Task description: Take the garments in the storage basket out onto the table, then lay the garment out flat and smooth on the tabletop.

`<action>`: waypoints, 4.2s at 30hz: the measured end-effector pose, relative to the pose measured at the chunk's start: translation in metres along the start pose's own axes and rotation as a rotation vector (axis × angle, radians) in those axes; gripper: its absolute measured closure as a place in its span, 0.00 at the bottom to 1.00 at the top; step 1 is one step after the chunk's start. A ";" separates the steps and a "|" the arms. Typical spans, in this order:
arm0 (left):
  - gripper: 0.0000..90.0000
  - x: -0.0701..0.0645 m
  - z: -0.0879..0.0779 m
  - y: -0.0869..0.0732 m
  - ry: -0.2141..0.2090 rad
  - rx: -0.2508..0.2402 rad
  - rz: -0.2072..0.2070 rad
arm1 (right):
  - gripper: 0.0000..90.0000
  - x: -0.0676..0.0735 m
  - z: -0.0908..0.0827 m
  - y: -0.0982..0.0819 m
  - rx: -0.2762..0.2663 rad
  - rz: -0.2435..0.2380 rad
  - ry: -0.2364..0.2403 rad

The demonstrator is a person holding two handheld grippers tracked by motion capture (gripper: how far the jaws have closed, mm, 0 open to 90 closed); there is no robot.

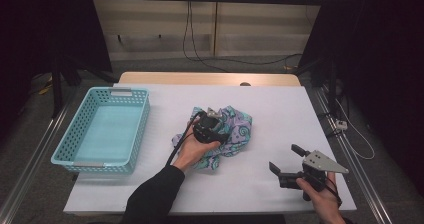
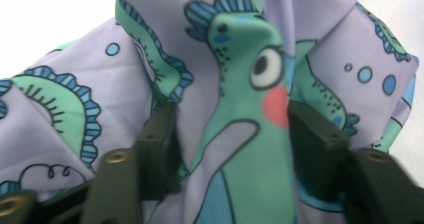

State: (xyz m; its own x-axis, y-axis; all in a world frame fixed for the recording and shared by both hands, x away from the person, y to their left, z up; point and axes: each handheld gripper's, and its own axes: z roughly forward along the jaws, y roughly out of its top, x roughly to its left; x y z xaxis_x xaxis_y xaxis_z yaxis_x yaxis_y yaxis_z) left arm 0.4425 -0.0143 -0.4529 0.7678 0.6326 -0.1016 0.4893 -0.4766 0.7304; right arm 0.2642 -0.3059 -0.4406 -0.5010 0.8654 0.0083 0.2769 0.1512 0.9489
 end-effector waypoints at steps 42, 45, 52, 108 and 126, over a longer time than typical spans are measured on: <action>0.05 0.015 -0.119 -0.064 0.096 -0.246 0.024 | 0.01 0.009 0.009 0.002 0.009 -0.002 0.040; 0.05 0.012 -0.125 -0.071 0.114 -0.244 0.028 | 0.01 0.010 0.010 0.002 0.010 -0.003 0.044; 0.05 0.007 -0.143 -0.087 0.150 -0.256 0.011 | 0.01 0.012 0.011 0.003 0.009 -0.013 0.058; 0.04 0.008 -0.164 -0.119 0.114 -0.261 -0.045 | 0.29 0.134 0.157 0.042 0.249 -0.206 0.438; 0.04 0.004 -0.157 -0.116 0.118 -0.244 0.014 | 0.36 0.139 0.187 0.031 0.366 -0.262 0.404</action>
State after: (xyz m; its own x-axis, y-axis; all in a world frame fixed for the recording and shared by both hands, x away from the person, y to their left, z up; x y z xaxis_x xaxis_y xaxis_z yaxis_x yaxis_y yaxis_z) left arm 0.3239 0.1389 -0.4318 0.7132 0.7007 -0.0209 0.3533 -0.3336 0.8740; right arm 0.3562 -0.0914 -0.4689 -0.8426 0.5381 -0.0238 0.3304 0.5513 0.7661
